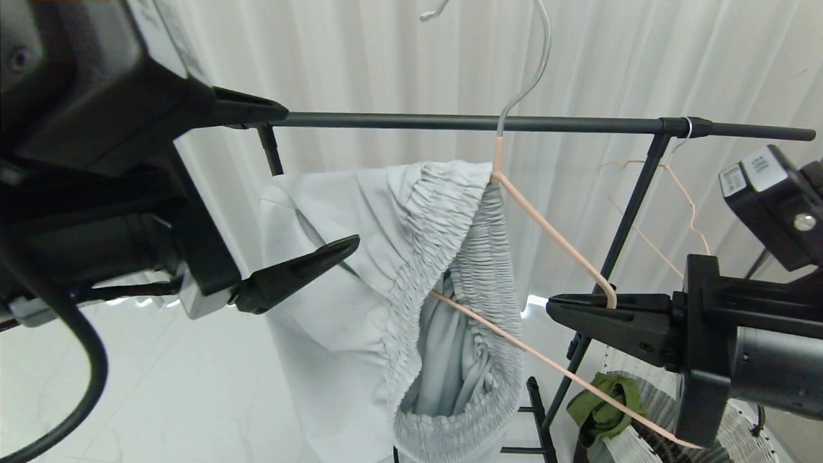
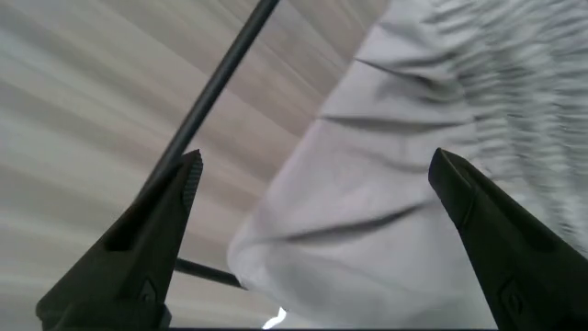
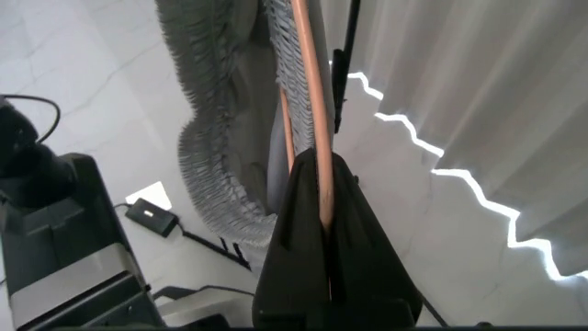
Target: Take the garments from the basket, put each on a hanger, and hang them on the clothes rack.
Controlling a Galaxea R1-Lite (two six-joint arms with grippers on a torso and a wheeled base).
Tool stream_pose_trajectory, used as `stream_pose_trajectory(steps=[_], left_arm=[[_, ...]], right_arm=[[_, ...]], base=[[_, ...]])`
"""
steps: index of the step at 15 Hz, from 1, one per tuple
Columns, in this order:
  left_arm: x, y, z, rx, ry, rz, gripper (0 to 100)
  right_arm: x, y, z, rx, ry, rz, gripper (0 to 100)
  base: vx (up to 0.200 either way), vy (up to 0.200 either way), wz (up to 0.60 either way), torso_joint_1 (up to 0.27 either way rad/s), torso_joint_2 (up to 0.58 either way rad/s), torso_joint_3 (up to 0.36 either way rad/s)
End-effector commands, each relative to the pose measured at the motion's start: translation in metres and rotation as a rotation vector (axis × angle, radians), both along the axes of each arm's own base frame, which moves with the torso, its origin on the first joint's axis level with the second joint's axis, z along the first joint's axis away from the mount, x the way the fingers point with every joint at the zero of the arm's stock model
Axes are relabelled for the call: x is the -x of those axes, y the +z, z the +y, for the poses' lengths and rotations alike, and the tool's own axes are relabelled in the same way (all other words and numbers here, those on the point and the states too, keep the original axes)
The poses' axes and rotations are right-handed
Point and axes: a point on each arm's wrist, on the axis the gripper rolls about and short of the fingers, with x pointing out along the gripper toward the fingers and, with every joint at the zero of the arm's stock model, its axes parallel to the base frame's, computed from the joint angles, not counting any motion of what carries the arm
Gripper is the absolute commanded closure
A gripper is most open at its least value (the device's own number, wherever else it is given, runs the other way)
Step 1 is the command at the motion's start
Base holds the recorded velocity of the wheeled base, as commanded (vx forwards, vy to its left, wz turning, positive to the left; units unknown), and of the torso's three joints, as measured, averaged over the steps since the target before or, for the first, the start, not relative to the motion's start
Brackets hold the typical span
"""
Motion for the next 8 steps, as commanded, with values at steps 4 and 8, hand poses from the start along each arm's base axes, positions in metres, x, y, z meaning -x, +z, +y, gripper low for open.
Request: stream_pose_trajectory(steps=[4, 8], left_arm=[[-0.018, -0.016, -0.017, -0.045, -0.003, 0.036, 0], [-0.018, -0.022, -0.018, -0.057, -0.009, 0.05, 0]], right_arm=[[0.001, 0.009, 0.0, 0.023, 0.06, -0.02, 100], [0.002, 0.008, 0.001, 0.035, 0.117, -0.047, 100]], base=[[0.0, 0.0, 0.0, 0.0, 0.0, 0.0], [0.0, 0.0, 0.0, 0.0, 0.0, 0.0]])
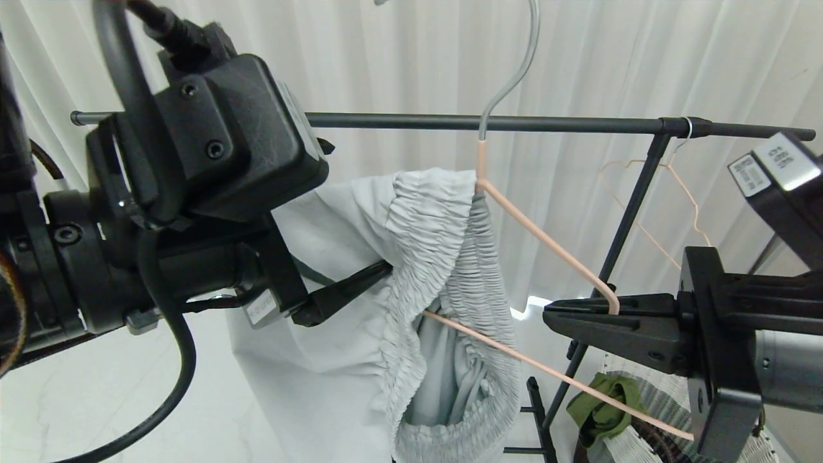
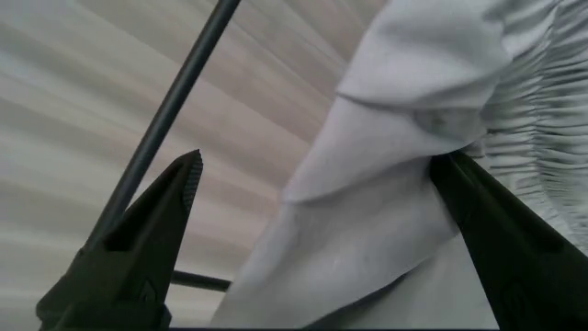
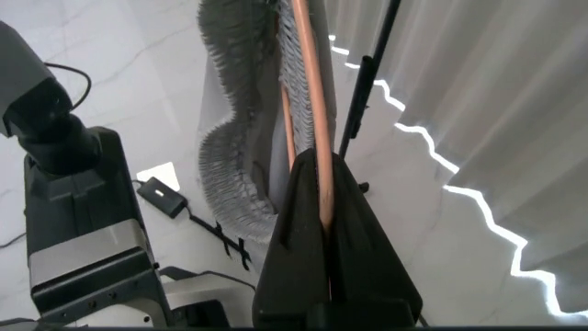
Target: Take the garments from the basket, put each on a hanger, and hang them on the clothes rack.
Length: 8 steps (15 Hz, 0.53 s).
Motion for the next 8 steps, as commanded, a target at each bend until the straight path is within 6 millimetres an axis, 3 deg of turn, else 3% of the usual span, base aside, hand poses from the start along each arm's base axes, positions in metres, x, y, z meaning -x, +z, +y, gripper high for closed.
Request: stream_pose_trajectory(steps=[1, 6, 7, 8], left_arm=[[-0.0013, -0.0022, -0.0015, -0.005, -0.007, 0.008, 0], [-0.001, -0.0071, -0.0019, -0.011, -0.028, 0.025, 0], [-0.0012, -0.0075, -0.0018, -0.012, -0.029, 0.027, 100], [-0.001, -0.0097, -0.0019, -0.016, -0.038, 0.034, 100]], right_arm=[[-0.0003, -0.0005, 0.0008, 0.003, 0.009, -0.002, 100], [0.0003, -0.0013, 0.0008, 0.011, 0.032, -0.005, 100], [0.0003, -0.0013, 0.0009, 0.011, 0.034, -0.005, 100], [0.0006, -0.0013, 0.001, 0.01, 0.038, -0.004, 100]], base=[[0.0, 0.0, 0.0, 0.0, 0.0, 0.0], [0.0, 0.0, 0.0, 0.0, 0.0, 0.0], [0.0, 0.0, 0.0, 0.0, 0.0, 0.0], [0.0, 0.0, 0.0, 0.0, 0.0, 0.0]])
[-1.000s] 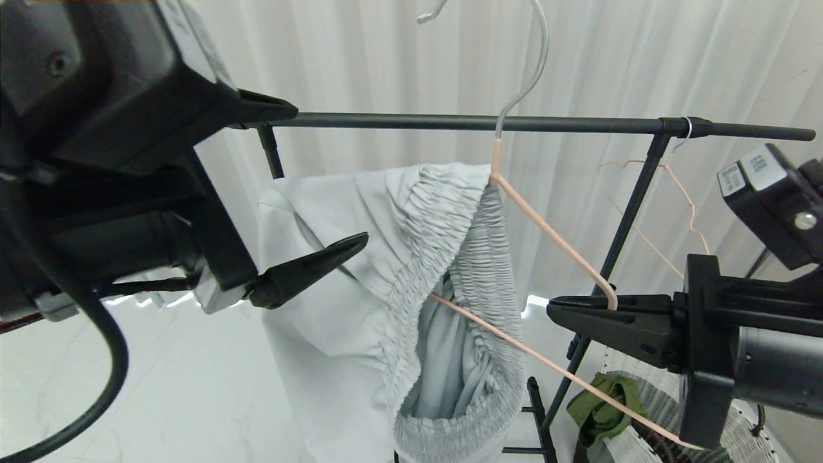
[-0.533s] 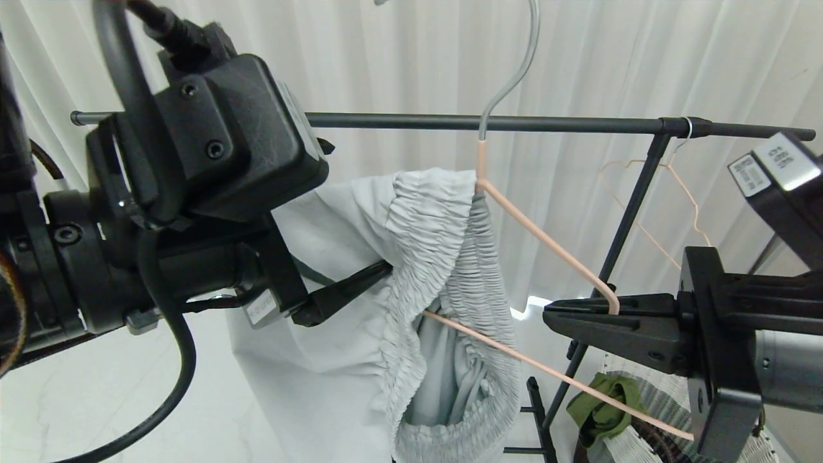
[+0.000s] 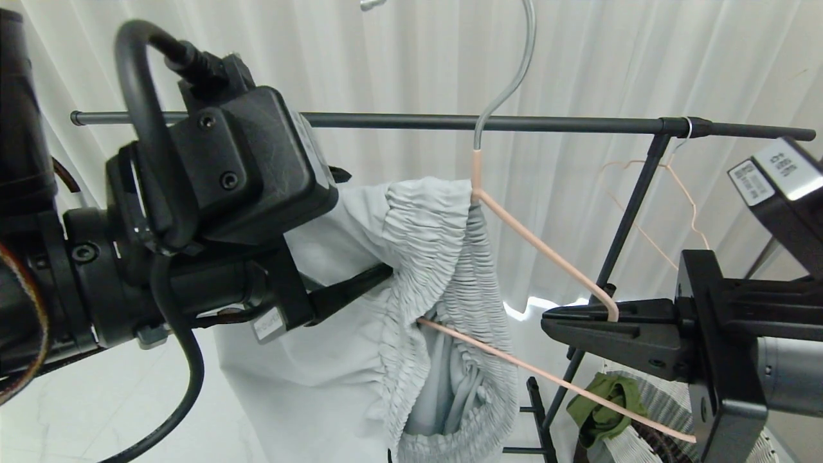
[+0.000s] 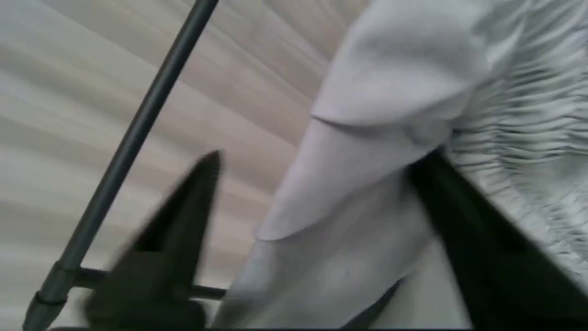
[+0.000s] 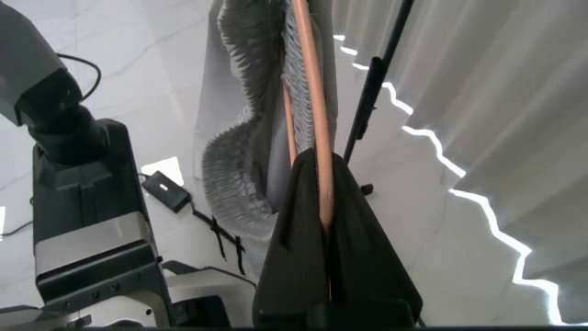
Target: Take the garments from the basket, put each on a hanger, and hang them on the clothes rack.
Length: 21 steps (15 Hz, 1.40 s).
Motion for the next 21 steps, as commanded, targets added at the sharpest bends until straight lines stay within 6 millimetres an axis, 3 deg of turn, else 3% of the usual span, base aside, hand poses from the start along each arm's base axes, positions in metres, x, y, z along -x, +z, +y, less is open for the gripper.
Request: stream_pose_trajectory(steps=[1, 9, 10, 15, 18, 21], left_arm=[[0.0, -0.004, 0.0, -0.009, 0.001, 0.011, 100], [-0.003, -0.012, 0.005, -0.019, 0.031, 0.028, 100], [-0.004, -0.013, 0.006, -0.012, 0.04, 0.018, 100], [-0.014, -0.033, 0.013, 0.053, 0.184, -0.098, 100], [-0.014, -0.035, 0.014, 0.064, 0.204, -0.099, 100], [-0.018, -0.035, 0.014, 0.152, 0.338, -0.038, 100]], right_arm=[[0.0, 0.0, 0.001, 0.001, 0.007, 0.0, 100], [0.001, 0.001, 0.0, -0.004, 0.009, -0.002, 100], [0.001, 0.001, 0.0, -0.004, 0.006, -0.002, 0], [-0.007, 0.003, -0.009, -0.013, -0.06, -0.013, 0], [-0.013, 0.003, -0.014, -0.004, -0.167, -0.026, 0], [-0.017, 0.001, -0.015, 0.015, -0.284, -0.034, 0]], base=[[0.0, 0.0, 0.0, 0.0, 0.0, 0.0], [0.0, 0.0, 0.0, 0.0, 0.0, 0.0], [0.0, 0.0, 0.0, 0.0, 0.0, 0.0], [0.0, 0.0, 0.0, 0.0, 0.0, 0.0], [0.0, 0.0, 0.0, 0.0, 0.0, 0.0], [0.0, 0.0, 0.0, 0.0, 0.0, 0.0]])
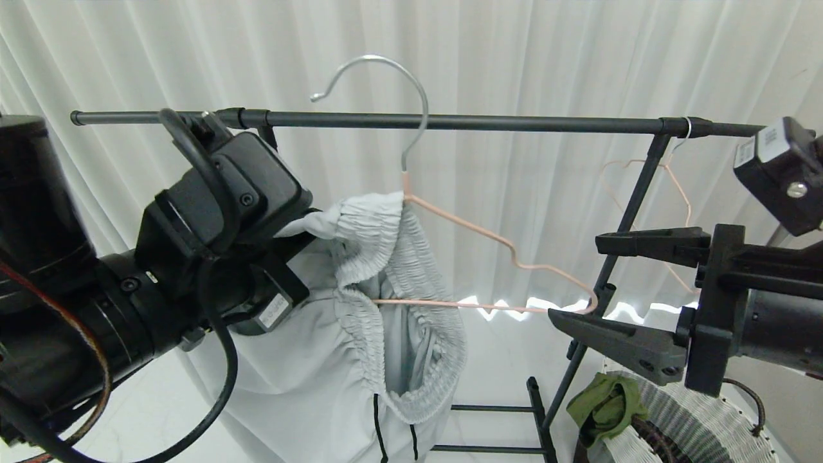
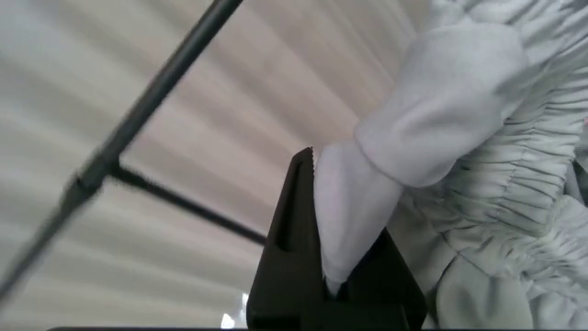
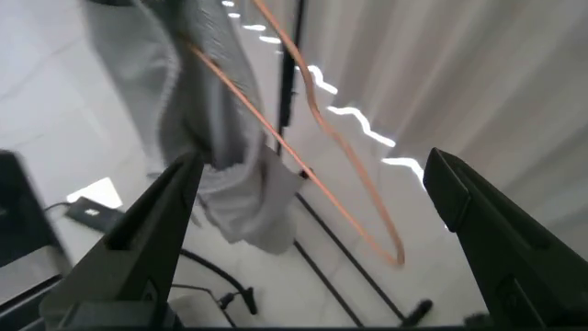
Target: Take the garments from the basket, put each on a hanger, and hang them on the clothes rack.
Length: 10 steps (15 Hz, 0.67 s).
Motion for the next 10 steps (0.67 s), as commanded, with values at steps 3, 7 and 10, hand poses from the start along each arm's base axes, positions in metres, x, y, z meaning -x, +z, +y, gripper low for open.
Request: stream_pose_trajectory(steps=[3, 7, 10], left_arm=[[-0.009, -0.005, -0.005, 0.088, 0.103, 0.06, 100], [-0.011, 0.006, -0.007, 0.17, 0.126, 0.051, 100], [-0.005, 0.014, -0.013, 0.232, 0.088, 0.052, 100]], right_arm=[[-0.004, -0.005, 0.004, -0.046, -0.07, 0.052, 0], [-0.002, -0.018, 0.023, -0.077, -0.042, 0.173, 0], [-0.015, -0.034, 0.053, -0.158, -0.042, 0.244, 0]], base=[[0.0, 0.0, 0.0, 0.0, 0.0, 0.0], [0.0, 0.0, 0.0, 0.0, 0.0, 0.0], [0.0, 0.0, 0.0, 0.0, 0.0, 0.0]])
